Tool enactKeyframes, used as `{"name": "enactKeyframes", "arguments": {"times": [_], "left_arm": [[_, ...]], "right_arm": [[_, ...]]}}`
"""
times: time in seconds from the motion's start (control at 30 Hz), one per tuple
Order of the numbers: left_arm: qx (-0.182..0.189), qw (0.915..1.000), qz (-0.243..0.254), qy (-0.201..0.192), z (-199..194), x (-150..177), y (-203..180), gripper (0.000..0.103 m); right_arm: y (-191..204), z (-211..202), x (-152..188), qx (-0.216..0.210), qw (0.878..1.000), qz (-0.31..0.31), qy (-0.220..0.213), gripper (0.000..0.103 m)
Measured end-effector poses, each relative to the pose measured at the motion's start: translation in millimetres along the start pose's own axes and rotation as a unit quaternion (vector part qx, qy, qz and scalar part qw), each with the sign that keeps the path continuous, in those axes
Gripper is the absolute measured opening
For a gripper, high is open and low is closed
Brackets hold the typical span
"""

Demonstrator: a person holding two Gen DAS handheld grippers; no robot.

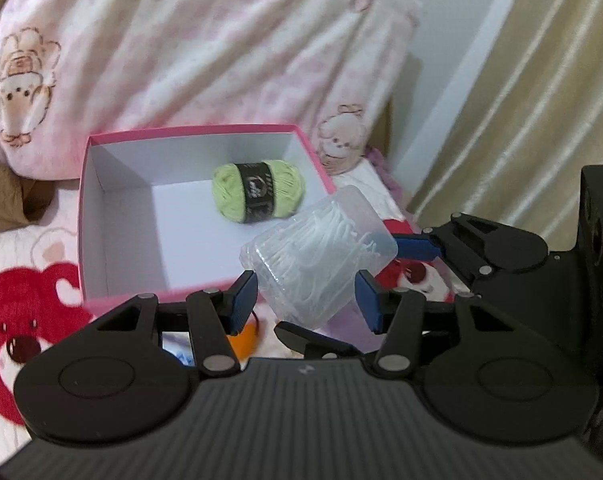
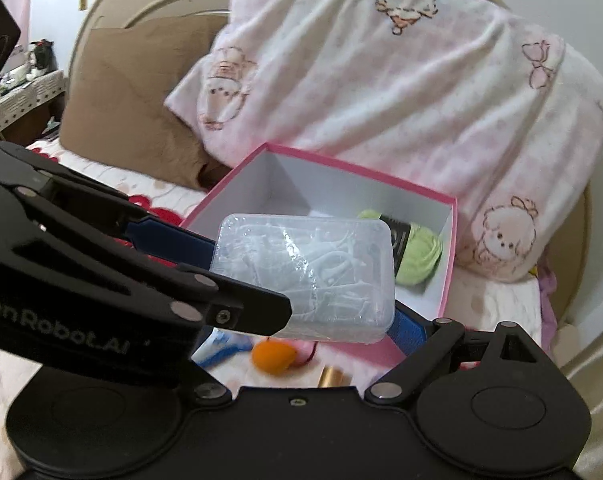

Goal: Organize objects
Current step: 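Carry the clear box with the left tool into the pink box, then open the left tool to drop the clear box and withdraw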

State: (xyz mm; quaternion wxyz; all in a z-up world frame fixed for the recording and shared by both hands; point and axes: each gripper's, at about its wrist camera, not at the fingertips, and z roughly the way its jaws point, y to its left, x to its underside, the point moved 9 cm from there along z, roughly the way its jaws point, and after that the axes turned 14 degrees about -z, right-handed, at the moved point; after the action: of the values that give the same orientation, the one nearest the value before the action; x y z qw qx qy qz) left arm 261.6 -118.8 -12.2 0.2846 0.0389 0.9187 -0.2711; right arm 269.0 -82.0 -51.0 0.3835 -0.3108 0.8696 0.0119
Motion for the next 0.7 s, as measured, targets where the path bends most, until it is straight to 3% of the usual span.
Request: {"name": "enactKeyframes", "arguments": {"times": [0.23, 0.43, 0.7], "left_arm": [[-0.007, 0.9967, -0.042, 0.070, 83.6, -42.9, 34.9, 0.051], [-0.021, 0.9891, -0.093, 0.113, 142.9, -42.9, 63.4, 0.052], [-0.031, 0.9780, -0.154, 0.138, 178.9, -37.7, 93.2, 0.051]], "right_arm": [[-43.0, 83.9, -1.8, -0.032, 0.992, 0.095, 0.076, 0.094], [-51.1, 142.4, 14.7, -0.030, 0.984, 0.111, 0.139, 0.094], [-44.9, 187.7, 24.2, -0.036, 0.975, 0.087, 0.202, 0.094]]}}
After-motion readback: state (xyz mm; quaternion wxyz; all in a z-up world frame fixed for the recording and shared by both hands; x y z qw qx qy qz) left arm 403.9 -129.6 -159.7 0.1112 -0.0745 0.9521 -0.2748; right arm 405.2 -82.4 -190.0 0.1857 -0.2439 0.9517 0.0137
